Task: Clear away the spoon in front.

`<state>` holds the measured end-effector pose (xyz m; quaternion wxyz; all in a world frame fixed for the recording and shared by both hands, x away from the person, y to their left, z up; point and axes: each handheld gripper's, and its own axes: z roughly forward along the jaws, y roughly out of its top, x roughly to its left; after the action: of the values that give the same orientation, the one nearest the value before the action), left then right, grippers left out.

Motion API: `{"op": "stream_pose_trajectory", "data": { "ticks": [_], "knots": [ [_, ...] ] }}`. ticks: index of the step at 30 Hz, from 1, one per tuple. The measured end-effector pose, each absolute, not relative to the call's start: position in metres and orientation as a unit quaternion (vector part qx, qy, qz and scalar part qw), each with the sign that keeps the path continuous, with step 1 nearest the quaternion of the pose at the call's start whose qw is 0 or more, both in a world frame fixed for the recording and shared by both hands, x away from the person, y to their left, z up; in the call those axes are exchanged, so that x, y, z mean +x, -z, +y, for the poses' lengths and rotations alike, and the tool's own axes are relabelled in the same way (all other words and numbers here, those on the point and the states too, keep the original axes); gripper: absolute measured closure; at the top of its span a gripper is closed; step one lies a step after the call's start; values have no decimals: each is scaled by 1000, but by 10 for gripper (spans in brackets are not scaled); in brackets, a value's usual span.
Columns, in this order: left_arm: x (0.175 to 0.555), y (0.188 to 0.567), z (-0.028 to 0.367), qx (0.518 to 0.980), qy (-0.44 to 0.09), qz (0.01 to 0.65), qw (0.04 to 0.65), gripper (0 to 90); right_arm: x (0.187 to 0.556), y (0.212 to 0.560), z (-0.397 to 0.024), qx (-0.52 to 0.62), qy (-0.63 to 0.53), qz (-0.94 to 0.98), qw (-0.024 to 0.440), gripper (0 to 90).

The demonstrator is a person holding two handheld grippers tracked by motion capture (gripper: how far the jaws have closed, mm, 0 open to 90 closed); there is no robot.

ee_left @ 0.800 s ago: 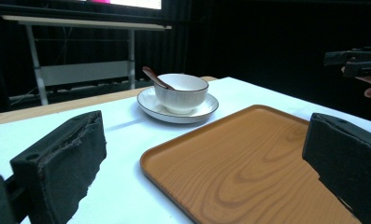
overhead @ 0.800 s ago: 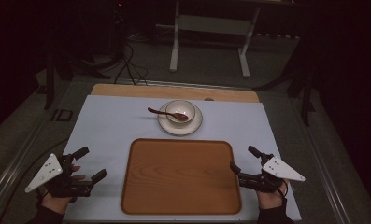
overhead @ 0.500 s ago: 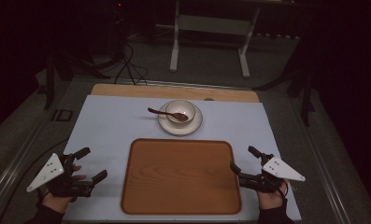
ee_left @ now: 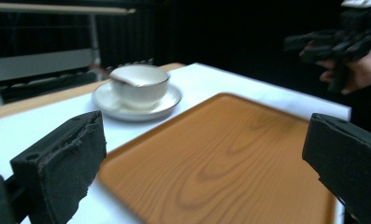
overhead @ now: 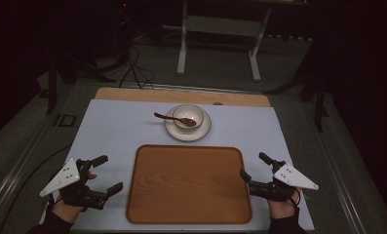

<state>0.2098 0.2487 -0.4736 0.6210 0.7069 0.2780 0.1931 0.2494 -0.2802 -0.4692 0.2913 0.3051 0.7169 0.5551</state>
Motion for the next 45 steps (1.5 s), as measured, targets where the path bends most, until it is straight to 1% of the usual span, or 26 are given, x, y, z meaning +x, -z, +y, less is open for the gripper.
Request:
{"op": "stream_pose_trajectory", "data": {
  "ticks": [3, 5, 9, 12, 16, 20, 23, 24, 29, 31, 39, 43, 45],
  "knots": [
    [215, 462, 241, 712, -172, 279, 621, 0, 248, 468, -280, 306, -558, 714, 291, 133],
    [220, 454, 238, 700, -156, 275, 640, 0, 247, 468, -279, 306, -558, 715, 290, 134],
    [235, 440, 231, 688, -157, 282, 650, 0, 247, 468, -276, 301, -558, 717, 290, 134],
    [247, 430, 225, 693, -168, 280, 643, 0, 247, 467, -275, 299, -559, 718, 288, 134],
    [263, 421, 217, 691, -156, 283, 646, 8, 245, 466, -274, 298, -561, 716, 288, 134],
    [278, 419, 207, 685, -160, 298, 645, 12, 245, 466, -274, 297, -562, 716, 289, 134],
    [288, 421, 200, 680, -163, 310, 644, 39, 245, 466, -273, 294, -561, 718, 288, 134],
    [292, 423, 198, 678, -157, 313, 647, 54, 245, 466, -273, 293, -561, 719, 288, 134],
    [310, 428, 189, 647, -145, 357, 658, 74, 244, 466, -273, 292, -561, 719, 288, 134],
    [317, 430, 185, 642, -145, 381, 649, 89, 244, 466, -273, 292, -562, 719, 287, 134],
    [343, 444, 173, 584, -113, 485, 641, 107, 245, 467, -272, 291, -559, 722, 285, 135],
    [355, 455, 166, 565, -100, 518, 635, 141, 244, 466, -272, 291, -562, 721, 284, 135],
    [360, 463, 163, 546, -90, 541, 633, 149, 244, 466, -272, 292, -562, 720, 284, 135]
  ]
}}
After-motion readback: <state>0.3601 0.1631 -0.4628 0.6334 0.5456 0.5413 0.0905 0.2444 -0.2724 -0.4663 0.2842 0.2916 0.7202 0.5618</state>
